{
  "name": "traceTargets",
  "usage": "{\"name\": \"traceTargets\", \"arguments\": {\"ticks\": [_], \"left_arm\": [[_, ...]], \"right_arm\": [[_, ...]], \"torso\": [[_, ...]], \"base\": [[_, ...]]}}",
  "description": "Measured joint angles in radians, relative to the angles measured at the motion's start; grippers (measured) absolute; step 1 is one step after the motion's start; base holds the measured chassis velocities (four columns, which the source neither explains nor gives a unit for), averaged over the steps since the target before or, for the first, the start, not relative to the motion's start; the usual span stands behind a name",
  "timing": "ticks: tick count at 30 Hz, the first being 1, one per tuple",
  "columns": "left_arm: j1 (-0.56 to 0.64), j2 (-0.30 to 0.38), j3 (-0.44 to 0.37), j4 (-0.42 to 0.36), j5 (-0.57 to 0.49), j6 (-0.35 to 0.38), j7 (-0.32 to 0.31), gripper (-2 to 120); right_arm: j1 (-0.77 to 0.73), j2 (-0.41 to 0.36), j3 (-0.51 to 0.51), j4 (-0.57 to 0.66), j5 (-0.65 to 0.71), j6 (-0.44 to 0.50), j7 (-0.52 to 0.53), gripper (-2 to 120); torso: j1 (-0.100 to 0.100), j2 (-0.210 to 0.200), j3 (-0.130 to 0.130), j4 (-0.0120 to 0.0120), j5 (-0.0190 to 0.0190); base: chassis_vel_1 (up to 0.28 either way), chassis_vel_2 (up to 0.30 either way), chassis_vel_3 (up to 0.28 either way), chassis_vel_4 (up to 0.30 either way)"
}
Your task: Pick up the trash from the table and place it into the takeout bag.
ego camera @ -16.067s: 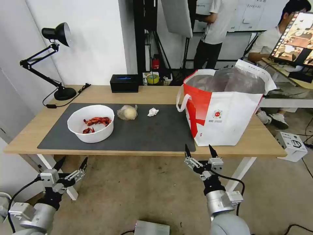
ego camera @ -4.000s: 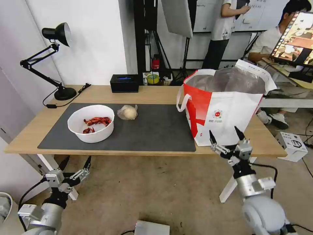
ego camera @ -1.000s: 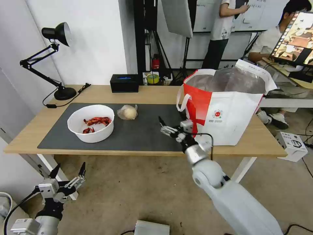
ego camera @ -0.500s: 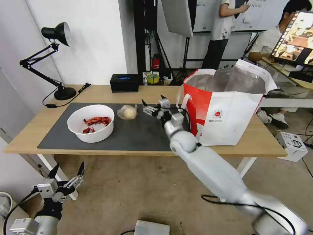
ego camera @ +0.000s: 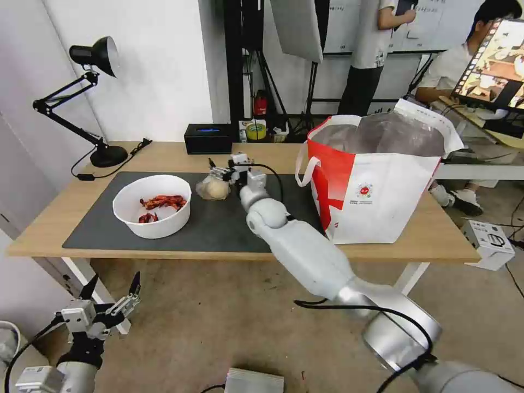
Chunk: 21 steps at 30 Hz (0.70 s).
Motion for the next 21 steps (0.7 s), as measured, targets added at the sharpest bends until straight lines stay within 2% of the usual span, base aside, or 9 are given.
{"name": "traceTargets", "arguments": {"ticks": [21], "left_arm": [[0.006, 0.001, 0.009, 0.017, 0.009, -0.009, 0.021, 100]], "right_arm": [[0.004, -0.001, -0.066, -0.066, 0.060, -0.114, -0.027, 100]], "torso": [[0.000, 0.000, 0.000, -0.0002, 0.0002]], "base": [[0.000, 0.000, 0.000, 0.000]]}}
